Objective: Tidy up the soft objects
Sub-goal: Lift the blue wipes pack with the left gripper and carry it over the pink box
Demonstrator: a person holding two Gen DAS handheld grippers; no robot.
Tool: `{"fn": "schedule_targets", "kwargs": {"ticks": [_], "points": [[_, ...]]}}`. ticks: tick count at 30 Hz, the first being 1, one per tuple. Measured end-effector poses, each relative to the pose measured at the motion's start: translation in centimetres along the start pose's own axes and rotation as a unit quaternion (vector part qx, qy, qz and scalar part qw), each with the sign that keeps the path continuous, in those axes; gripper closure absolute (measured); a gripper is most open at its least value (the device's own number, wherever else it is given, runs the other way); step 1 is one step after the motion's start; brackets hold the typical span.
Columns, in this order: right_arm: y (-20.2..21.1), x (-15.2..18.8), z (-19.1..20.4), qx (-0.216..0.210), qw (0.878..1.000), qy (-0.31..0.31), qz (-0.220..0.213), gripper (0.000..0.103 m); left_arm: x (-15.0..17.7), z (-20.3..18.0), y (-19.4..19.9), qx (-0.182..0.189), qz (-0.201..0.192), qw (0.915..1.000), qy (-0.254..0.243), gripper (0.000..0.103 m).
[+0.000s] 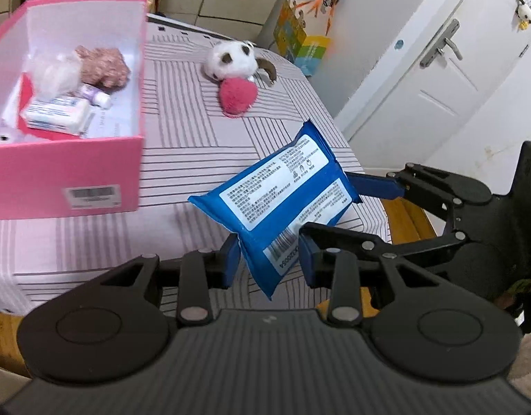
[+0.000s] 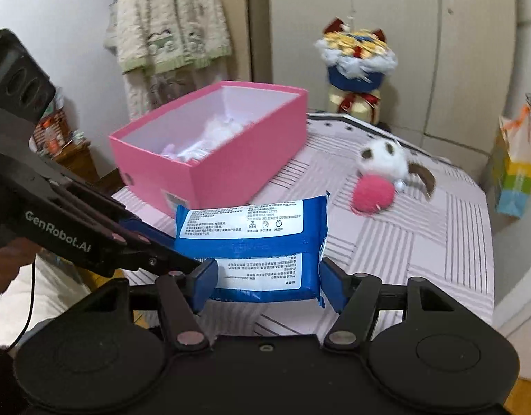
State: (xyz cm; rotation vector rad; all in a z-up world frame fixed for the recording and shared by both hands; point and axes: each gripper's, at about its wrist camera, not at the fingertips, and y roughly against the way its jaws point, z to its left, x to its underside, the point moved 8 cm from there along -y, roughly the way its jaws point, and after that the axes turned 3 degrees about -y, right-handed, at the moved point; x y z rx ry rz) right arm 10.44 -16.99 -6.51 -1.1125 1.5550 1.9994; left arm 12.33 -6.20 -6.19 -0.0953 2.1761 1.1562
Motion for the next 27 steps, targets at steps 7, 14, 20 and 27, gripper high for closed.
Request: {"fn": "schedule_targets", "kwargs": {"ticks": [7, 14, 20, 27], "points": [[0.2, -3.7, 3.6, -0.023, 0.999, 0.043, -0.001, 0.032, -0.9, 1.8, 4.7, -0.028, -0.042, 0.9987, 0.007, 0.069], [-1.2, -7.1, 6.2, -0.034, 0.997, 0.072, -0.014, 0.032, -2.7, 4.5, 7.7, -0.057, -0.077, 0.9954, 0.009, 0.069], [-3.4, -10.0, 7.4, -0.047, 0.995, 0.084, -0.023, 0.032, -4.7, 7.3, 9.0, -0.074, -0.100, 0.9922, 0.013, 0.069], [-6.3, -13.1, 7.9, -0.048, 0.992, 0.114, -0.023, 0.032, -7.2, 10.5, 8.6, -0.093, -0.116, 0.9887, 0.017, 0.069]]}}
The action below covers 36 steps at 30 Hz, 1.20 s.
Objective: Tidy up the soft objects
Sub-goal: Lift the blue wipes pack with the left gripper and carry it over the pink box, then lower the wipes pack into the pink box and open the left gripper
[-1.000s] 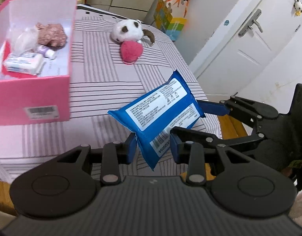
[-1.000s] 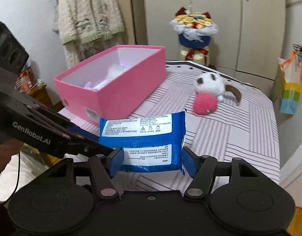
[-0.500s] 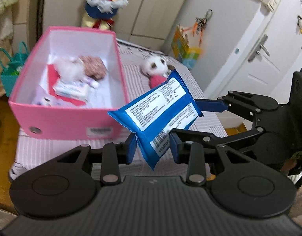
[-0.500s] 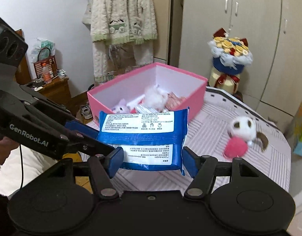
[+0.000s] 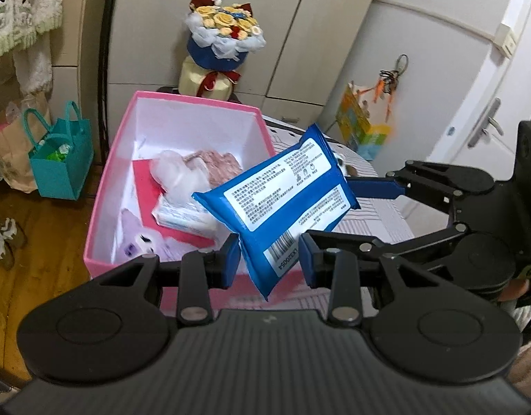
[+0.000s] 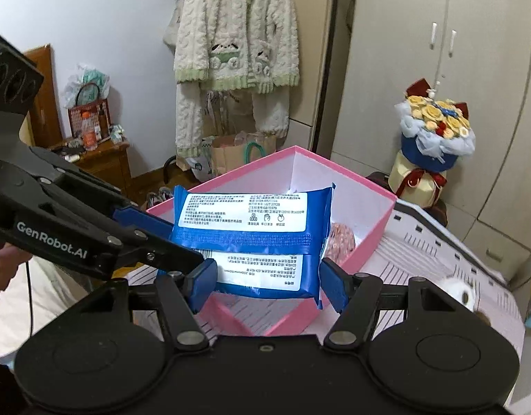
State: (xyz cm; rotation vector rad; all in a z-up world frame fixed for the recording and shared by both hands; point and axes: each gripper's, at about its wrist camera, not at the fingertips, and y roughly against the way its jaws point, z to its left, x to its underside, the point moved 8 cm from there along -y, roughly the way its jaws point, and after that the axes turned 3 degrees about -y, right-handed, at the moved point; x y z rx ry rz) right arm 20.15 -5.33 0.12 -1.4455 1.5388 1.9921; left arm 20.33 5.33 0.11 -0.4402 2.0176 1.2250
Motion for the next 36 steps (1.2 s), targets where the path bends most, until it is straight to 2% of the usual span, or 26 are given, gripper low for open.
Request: {"fn": "schedule_targets", "kwargs": {"ticks": [7, 12, 26, 30, 36], "points": [[-4.1, -0.7, -0.8, -0.008, 0.999, 0.027, 0.019, 0.032, -0.3, 2.6, -2.8, -0.022, 0.007, 0.9996, 0.017, 0.069], [-6.6, -0.6, -1.4, -0.016, 0.999, 0.025, 0.036, 0.032, -0.3, 4.2, -4.7, -0.030, 0.018, 0.9989, 0.032, 0.069], [-11.0, 0.4, -1.9, -0.010, 0.996, 0.043, 0.077, 0.033, 0.6, 6.7, -8.4, -0.050, 0.051, 0.9957, 0.059, 0.069], [-11.1, 0.3, -2.0, 0.014, 0.996, 0.048, 0.077, 0.033, 0.2, 6.3, -7.8, -0.089, 0.031, 0.9952, 0.026, 0.056], [-9.7, 0.3, -2.2, 0.019, 0.996, 0.030, 0.087, 0.033, -0.9, 4.7, -5.1, -0.108, 0.008, 0.9938, -0.024, 0.046]]}}
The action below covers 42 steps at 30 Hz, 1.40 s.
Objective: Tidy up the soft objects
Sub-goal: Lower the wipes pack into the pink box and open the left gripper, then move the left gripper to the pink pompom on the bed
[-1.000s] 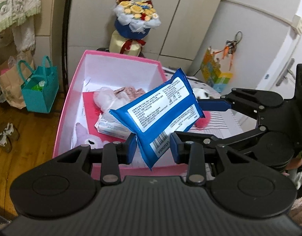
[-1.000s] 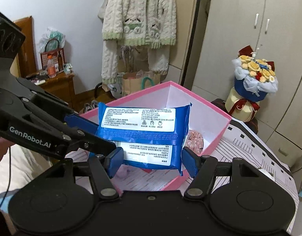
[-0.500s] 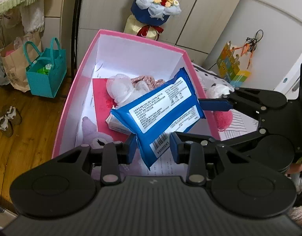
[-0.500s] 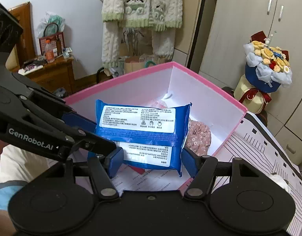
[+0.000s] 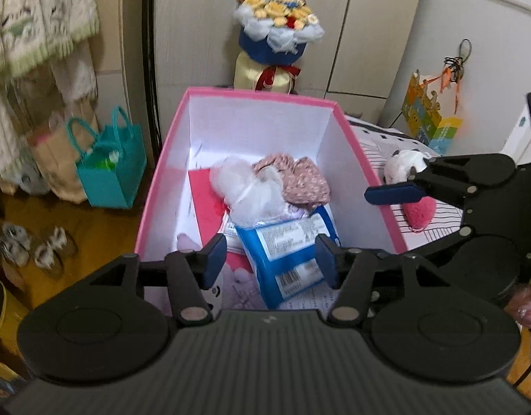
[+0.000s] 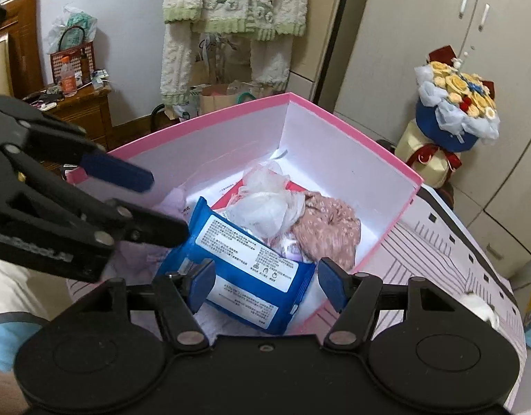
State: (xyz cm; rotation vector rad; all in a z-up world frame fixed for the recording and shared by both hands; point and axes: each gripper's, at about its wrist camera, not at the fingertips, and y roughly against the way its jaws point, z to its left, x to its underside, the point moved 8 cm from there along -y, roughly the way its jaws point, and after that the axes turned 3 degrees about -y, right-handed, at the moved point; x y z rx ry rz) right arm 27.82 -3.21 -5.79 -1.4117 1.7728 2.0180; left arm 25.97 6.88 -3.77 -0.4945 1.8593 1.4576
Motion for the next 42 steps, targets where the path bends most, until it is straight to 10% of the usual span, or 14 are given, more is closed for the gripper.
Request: {"fn": "schedule_targets", "kwargs": {"ticks": [24, 42], "points": [[15.2, 5.0, -0.2, 0.003, 0.996, -0.044, -0.083, 0.026, -0.2, -9.4, 11.5, 0.051, -0.079, 0.9878, -0.124, 0.034], [17.2, 13.8, -10.1, 0.051, 0.981, -0.146, -0.121, 0.023, -1.3, -18.3, 4.8, 0.098, -0.057, 0.9811, -0.156, 0.020]]}}
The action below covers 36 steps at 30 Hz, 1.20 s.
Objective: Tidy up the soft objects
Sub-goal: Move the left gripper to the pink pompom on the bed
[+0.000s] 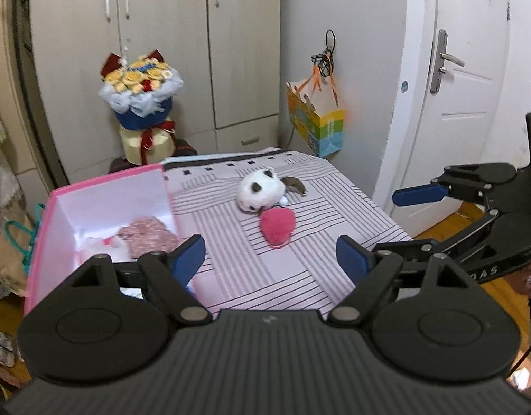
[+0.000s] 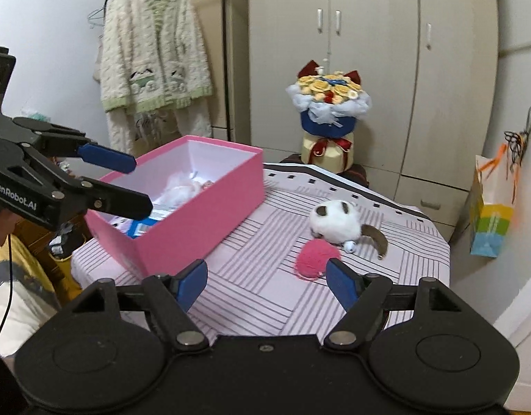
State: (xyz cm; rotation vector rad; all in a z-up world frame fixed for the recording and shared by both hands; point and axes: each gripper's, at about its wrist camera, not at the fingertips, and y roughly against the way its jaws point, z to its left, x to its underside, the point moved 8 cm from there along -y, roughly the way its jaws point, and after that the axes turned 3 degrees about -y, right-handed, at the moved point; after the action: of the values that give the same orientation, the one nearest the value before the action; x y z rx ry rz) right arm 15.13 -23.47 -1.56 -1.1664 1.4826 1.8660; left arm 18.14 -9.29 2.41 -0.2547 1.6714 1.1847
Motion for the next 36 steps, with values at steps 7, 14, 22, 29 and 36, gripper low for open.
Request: {"fn": "schedule_targets", "kwargs": {"ticks": [7, 14, 22, 29, 36], "points": [[-2.6, 1.2, -2.7, -0.007, 1.000, 0.003, -0.015, 0.023, -0.1, -1.2, -4.8, -0.003, -0.006, 0.9998, 0.017, 0.023], [-8.0, 2.8, -5.2, -0.019, 0.999, -0.028, 0.008, 0.024, 0.8, -1.6, -11.0, 0.013, 0.016, 0.9971, 0.074, 0.024], [-14.3, 3.2, -5.7, 0.003, 1.000, 0.016, 0.026, 0.024, 1.5, 0.4, -18.6, 0.011, 0.033, 0.9887, 0.146, 0.036], [-18.3, 3.3, -6.9, 0.012, 0.999, 0.015, 0.038, 0.025, 2.5, 1.5, -22.5, -0.005, 0.046, 0.9839, 0.173, 0.045], [-19.3, 3.9, -6.7, -0.003, 0.999, 0.016, 0.036, 0.029, 2.9, 1.6, -23.6, 0.026, 0.037, 0.9779, 0.204, 0.054]]}}
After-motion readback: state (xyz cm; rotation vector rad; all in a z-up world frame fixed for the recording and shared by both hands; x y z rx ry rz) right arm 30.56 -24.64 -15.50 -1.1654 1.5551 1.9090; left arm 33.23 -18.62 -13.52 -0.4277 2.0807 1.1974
